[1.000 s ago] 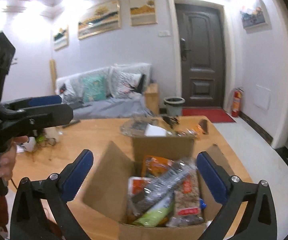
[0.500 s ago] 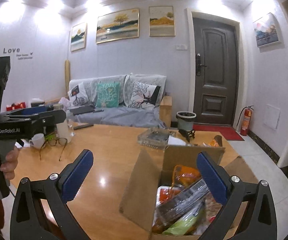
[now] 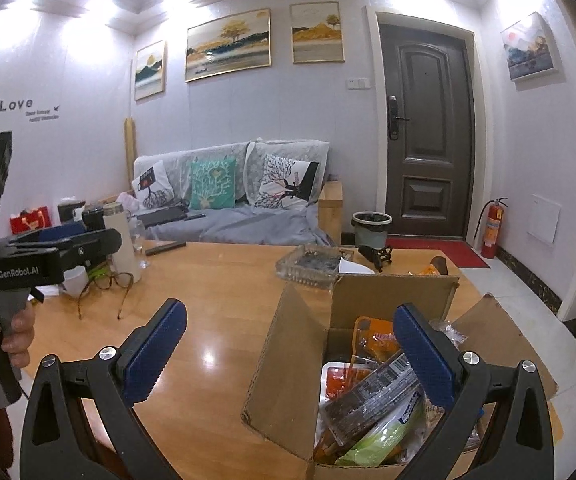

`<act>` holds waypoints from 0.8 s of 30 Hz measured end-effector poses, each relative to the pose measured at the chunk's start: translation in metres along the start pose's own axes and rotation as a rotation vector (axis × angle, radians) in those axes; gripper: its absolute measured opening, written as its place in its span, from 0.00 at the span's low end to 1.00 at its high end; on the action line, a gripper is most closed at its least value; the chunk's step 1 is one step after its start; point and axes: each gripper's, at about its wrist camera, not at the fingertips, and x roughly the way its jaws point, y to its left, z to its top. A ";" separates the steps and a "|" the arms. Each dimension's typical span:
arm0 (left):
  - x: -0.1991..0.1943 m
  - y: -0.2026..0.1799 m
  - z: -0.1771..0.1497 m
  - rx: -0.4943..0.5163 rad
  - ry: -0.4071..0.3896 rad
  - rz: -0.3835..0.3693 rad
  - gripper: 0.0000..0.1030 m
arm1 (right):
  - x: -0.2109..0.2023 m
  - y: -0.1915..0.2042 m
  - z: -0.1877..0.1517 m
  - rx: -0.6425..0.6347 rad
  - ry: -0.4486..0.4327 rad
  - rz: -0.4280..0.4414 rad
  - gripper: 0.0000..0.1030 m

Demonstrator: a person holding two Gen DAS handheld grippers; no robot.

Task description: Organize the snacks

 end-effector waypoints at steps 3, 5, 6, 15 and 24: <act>-0.003 -0.003 0.000 0.005 0.001 -0.003 0.99 | -0.002 0.000 0.000 0.002 -0.001 0.000 1.00; -0.005 -0.003 0.001 0.006 -0.001 -0.003 0.99 | -0.002 -0.001 0.000 0.002 -0.001 0.000 1.00; -0.006 -0.003 0.001 0.006 -0.003 0.000 0.99 | -0.002 -0.001 0.000 0.001 -0.002 0.001 1.00; -0.010 -0.004 0.002 0.008 -0.011 0.003 0.99 | -0.006 0.002 0.001 0.003 -0.007 -0.002 1.00; -0.012 -0.003 0.002 0.013 -0.015 0.005 0.99 | -0.006 0.002 0.000 0.006 -0.004 -0.002 1.00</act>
